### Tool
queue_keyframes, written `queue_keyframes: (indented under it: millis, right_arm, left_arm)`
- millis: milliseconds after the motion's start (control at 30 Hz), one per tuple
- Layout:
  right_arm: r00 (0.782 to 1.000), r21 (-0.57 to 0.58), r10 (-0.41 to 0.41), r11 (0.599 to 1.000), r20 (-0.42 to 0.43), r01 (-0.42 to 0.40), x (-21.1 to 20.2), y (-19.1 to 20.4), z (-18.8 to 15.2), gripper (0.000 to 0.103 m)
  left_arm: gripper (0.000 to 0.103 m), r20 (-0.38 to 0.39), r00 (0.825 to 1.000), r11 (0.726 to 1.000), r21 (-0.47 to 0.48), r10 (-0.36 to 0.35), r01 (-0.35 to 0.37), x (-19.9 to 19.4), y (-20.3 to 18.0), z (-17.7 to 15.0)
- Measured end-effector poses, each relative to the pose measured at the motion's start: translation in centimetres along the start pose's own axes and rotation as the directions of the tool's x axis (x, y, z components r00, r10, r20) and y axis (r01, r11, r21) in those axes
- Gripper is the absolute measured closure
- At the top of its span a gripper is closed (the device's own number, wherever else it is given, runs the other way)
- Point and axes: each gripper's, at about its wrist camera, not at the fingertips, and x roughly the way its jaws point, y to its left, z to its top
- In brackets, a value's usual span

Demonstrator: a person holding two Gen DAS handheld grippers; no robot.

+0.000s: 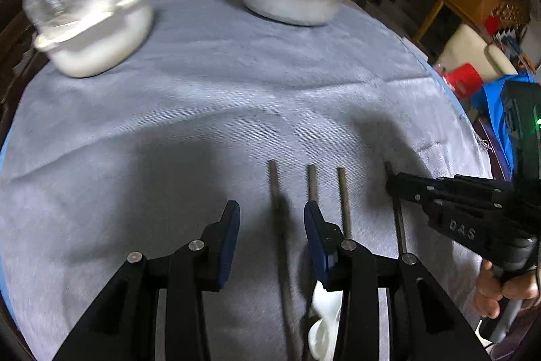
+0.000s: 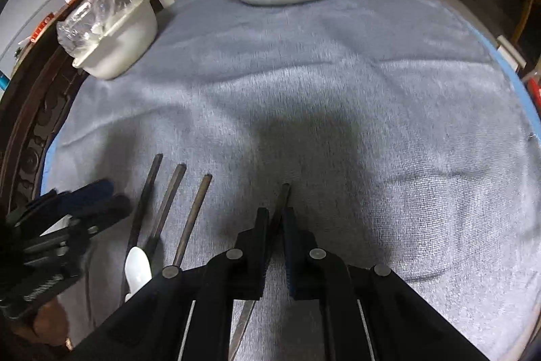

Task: Organize utensils
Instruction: 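Close the right tool on another chopstick while the left tool grasps one too, then lift both chopsticks and lower them into the metal cup with both tools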

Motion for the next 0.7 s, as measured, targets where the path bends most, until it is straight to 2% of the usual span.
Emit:
queue_keyframes:
  millis: [133, 300, 367, 433, 533, 700]
  right_arm:
    - [0.999, 0.001, -0.008, 1.000, -0.048, 0.008, 0.3, 0.3, 0.6, 0.093]
    - [0.997, -0.075, -0.059, 0.996, -0.056, 0.055, 0.8, 1.7, 1.0, 0.092]
    - [0.997, -0.083, -0.062, 0.995, -0.048, 0.058, 1.0, 2.2, 0.9, 0.094]
    - [0.998, -0.084, -0.058, 0.995, -0.032, 0.055, 1.0, 2.4, 0.7, 0.094]
    - [1.000, -0.046, -0.005, 0.999, -0.006, 0.004, 0.7, 1.6, 0.1, 0.096]
    - [0.991, 0.009, 0.095, 0.995, 0.099, -0.096, -1.4, -0.1, -1.4, 0.097]
  left_arm:
    - [0.063, -0.088, 0.996, 1.000, 0.006, 0.013, -0.012, 2.1, -0.4, 1.1]
    - [0.064, -0.101, 0.994, 0.998, 0.051, 0.046, -0.041, 3.0, -1.3, 2.0]
    - [0.072, -0.093, 0.994, 0.996, 0.061, 0.063, -0.057, 3.2, -1.6, 2.1]
    - [0.096, -0.085, 0.992, 0.993, 0.074, 0.096, -0.090, 3.4, -1.5, 2.1]
    - [0.098, -0.086, 0.994, 0.998, 0.036, 0.062, -0.059, 3.1, -0.6, 1.7]
    - [0.098, -0.025, 0.995, 0.994, -0.042, 0.097, -0.098, 1.1, 1.6, -0.5]
